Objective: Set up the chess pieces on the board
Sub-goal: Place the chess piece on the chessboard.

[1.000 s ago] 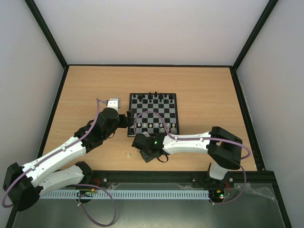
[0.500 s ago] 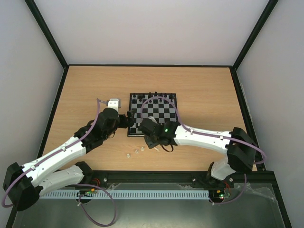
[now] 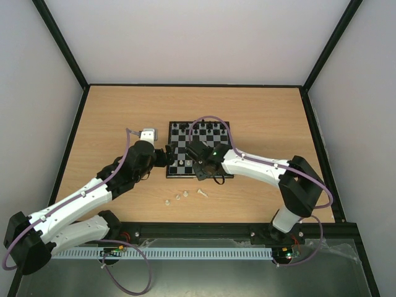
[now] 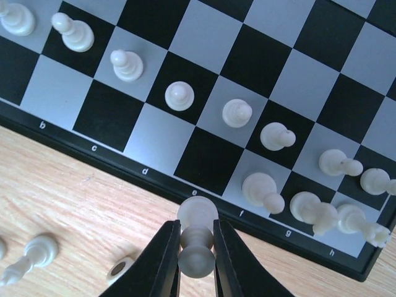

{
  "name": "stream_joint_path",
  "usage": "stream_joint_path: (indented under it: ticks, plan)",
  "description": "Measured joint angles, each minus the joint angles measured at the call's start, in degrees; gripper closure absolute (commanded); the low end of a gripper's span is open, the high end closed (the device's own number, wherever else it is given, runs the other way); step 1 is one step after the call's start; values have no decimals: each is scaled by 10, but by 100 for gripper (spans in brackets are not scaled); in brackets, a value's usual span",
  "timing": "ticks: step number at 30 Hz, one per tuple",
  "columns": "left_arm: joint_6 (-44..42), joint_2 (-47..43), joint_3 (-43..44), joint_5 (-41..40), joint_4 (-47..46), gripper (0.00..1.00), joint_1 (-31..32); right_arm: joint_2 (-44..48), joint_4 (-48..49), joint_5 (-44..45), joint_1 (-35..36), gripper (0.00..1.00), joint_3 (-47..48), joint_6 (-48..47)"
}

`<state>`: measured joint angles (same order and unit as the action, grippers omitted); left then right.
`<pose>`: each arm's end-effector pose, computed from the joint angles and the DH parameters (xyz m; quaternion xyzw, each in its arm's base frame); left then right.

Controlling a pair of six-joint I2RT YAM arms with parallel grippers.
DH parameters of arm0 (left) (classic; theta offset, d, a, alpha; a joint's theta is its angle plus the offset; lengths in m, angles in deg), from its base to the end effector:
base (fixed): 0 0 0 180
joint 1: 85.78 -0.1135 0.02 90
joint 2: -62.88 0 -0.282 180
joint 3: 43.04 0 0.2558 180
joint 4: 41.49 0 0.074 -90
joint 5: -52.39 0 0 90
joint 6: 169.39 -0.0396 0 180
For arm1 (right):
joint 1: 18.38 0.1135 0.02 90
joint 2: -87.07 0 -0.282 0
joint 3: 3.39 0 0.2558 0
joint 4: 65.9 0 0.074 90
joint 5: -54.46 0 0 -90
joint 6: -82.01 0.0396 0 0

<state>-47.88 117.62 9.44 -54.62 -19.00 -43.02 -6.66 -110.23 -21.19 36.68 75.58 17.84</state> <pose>0.1653 -0.1371 0.2868 0.0023 0.8368 -0.2226 0.5003 0.2047 0.2759 0.2333 -0.2091 0.9337 0.0799 0.2793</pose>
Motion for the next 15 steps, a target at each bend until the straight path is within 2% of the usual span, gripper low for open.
stream_joint_path:
  ticks: [15]
  plan:
    - [0, 0, 0, 0, 0, 1, 0, -61, 5, -20, -36, 84, 17, -27]
